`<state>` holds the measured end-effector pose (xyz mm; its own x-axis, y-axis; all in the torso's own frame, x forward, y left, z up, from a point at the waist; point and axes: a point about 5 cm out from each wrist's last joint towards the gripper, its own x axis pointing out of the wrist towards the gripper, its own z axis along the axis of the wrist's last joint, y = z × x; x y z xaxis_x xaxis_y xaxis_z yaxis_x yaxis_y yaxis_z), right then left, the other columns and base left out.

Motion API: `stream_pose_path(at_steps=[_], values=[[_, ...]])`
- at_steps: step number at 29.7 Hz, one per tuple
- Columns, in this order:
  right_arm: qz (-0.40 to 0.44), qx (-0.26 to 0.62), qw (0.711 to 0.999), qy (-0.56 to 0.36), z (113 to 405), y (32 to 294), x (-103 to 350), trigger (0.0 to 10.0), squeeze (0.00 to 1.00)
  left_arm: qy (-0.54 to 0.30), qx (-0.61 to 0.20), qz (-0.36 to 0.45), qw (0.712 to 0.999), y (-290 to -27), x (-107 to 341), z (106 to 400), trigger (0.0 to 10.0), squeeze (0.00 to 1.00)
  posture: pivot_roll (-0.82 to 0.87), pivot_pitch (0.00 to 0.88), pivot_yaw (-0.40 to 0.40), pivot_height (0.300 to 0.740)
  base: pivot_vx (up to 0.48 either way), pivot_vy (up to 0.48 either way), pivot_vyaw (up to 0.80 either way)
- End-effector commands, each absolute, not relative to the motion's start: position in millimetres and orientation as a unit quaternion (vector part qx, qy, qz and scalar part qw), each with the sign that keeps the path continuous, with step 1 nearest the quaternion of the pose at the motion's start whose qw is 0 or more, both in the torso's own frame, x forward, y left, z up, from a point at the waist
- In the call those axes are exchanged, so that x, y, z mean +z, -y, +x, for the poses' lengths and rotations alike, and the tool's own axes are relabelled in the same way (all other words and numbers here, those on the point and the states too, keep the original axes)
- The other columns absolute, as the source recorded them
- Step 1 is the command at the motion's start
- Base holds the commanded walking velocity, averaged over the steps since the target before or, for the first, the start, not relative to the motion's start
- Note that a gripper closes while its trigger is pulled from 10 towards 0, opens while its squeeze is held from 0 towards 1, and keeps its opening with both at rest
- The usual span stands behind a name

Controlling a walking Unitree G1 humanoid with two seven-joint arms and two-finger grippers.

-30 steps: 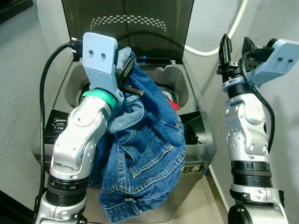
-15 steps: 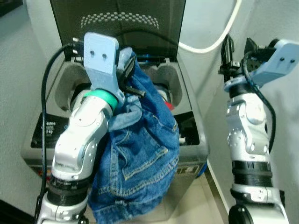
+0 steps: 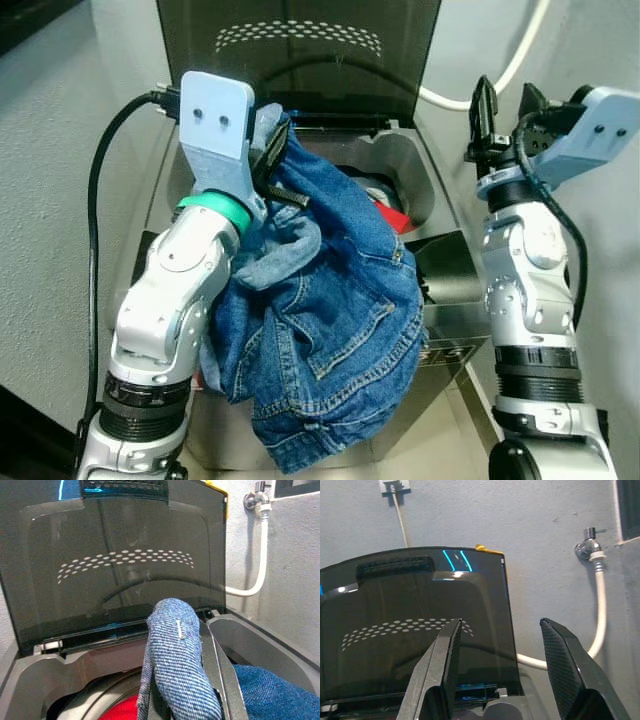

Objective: Clothes washing

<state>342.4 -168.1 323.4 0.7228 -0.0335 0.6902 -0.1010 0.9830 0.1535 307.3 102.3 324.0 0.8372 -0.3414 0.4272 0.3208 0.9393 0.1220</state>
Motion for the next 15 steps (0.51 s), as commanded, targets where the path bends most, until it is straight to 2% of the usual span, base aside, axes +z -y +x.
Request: stream_pose_path(at_steps=[1, 5, 7, 9, 15], values=[[0.083, 0.028, 0.921, 0.379, 340.4, 165.1, 325.2, 10.0, 0.00, 0.240, -0.173, 0.043, 0.954, -102.1, 324.7, 306.8, 10.0, 0.00, 0.07, 0.053, 0.034, 0.740, 0.000, 0.000, 0.00], [0.078, 0.054, 0.920, 0.381, 339.2, 158.2, 326.1, 10.0, 0.00, 0.254, -0.176, 0.076, 0.948, -103.0, 323.8, 305.7, 10.0, 0.00, 0.07, 0.053, 0.034, 0.740, 0.000, 0.000, 0.00], [0.067, 0.101, 0.912, 0.391, 335.5, 143.4, 330.2, 10.0, 0.00, 0.289, -0.159, 0.145, 0.933, -107.5, 327.2, 308.9, 10.0, 0.00, 0.07, 0.055, 0.029, 0.740, 0.000, 0.000, 0.00], [0.063, 0.116, 0.909, 0.396, 333.9, 137.9, 332.1, 10.0, 0.00, 0.301, -0.151, 0.170, 0.926, -109.3, 329.8, 311.5, 10.0, 0.00, 0.07, 0.055, 0.028, 0.740, 0.000, 0.000, 0.00], [0.062, 0.127, 0.905, 0.402, 332.2, 131.9, 334.9, 10.0, 0.00, 0.310, -0.143, 0.163, 0.926, -112.4, 339.1, 318.6, 10.0, 0.00, 0.06, 0.053, 0.030, 0.740, 0.000, 0.000, 0.00]])
